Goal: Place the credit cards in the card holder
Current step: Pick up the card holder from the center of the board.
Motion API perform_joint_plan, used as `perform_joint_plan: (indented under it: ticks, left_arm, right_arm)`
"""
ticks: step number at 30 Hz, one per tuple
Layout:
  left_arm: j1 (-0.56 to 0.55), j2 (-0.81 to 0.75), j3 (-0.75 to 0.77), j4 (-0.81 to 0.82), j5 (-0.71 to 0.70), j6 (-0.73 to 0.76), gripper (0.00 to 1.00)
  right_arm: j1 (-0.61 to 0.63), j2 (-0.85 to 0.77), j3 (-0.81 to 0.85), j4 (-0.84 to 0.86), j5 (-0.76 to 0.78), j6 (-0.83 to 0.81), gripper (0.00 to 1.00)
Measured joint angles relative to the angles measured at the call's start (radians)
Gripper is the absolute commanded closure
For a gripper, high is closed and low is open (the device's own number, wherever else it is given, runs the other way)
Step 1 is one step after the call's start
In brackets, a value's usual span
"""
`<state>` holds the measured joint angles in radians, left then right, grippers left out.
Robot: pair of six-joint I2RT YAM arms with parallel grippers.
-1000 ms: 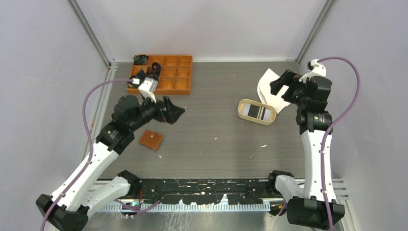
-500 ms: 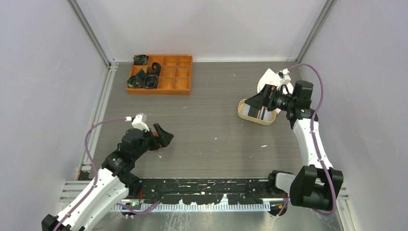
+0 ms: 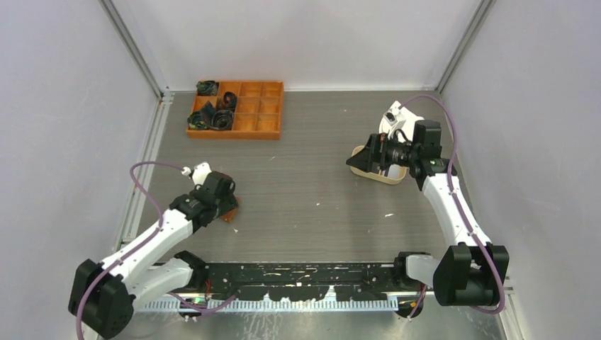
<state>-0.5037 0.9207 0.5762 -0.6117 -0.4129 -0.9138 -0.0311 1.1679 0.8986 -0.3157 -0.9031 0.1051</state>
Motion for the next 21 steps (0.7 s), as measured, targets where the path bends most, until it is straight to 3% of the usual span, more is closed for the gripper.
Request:
perform_joint_plan:
  ticks: [7,12,21]
  left_arm:
    - [0.008,0.273,0.056,0.041,-0.011,0.027,0.30]
    - [-0.027,0.454,0.237,-0.016,-0.035,0.042,0.26]
    - [-0.163,0.932,0.686,-0.390,-0.297,0.019,0.29]
  right_arm:
    - [0.019,0.009,0.000,-0.020,0.021,-0.029,0.01]
    - [0.024,0.013,0.000,-0.023,0.028,-0.037,0.01]
    - [0.063,0.019,0.000,-0.034,0.046,-0.059,0.00]
